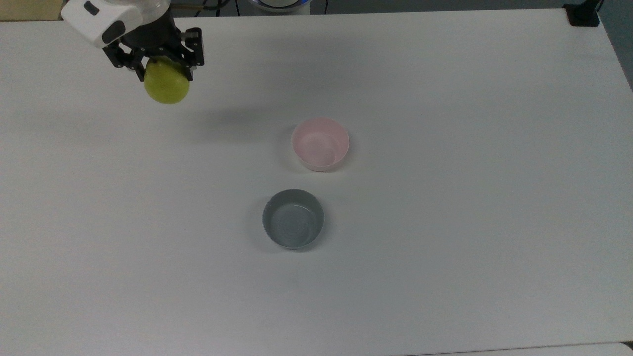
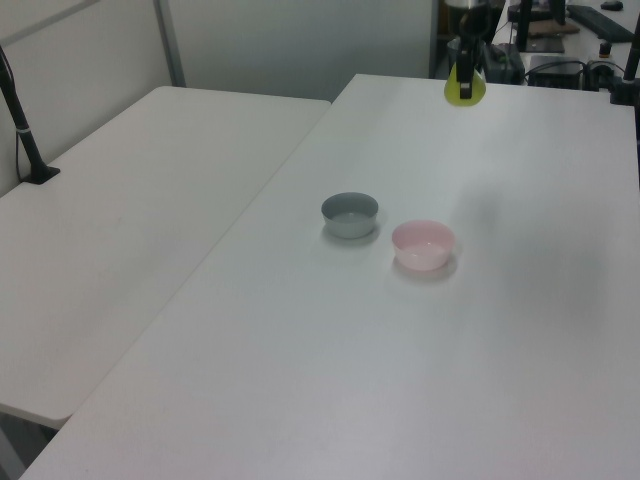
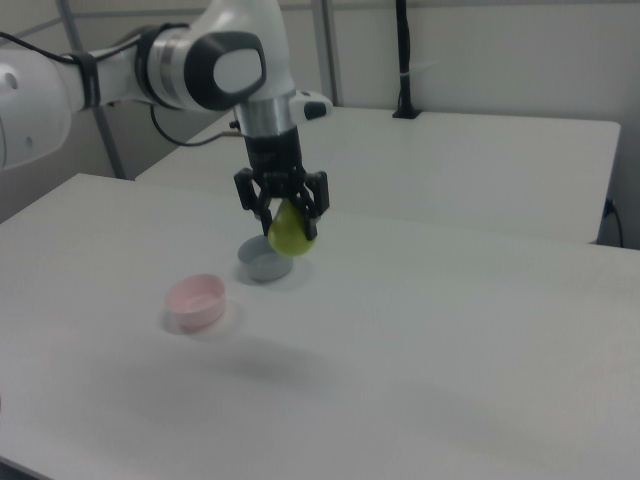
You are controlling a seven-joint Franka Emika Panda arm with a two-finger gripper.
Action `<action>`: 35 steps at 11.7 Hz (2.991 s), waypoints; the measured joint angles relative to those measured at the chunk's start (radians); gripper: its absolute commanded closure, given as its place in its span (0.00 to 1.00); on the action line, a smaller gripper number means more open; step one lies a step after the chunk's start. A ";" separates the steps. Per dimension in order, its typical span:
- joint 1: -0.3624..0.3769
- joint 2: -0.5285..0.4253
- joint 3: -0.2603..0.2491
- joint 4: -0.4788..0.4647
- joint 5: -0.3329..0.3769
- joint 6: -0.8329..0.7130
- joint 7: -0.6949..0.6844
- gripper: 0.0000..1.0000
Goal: Place the pear in the bowl
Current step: 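Lift the pear and carry it over the pink bowl, then lower the held pear into the pink bowl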
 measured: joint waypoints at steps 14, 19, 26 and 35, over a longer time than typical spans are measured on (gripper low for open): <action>0.256 -0.007 0.186 -0.037 0.003 -0.019 0.366 0.36; 0.271 0.024 0.185 -0.197 0.003 0.198 0.367 0.36; 0.263 0.099 0.182 -0.246 0.001 0.304 0.368 0.36; 0.234 0.117 0.176 -0.269 -0.031 0.312 0.368 0.36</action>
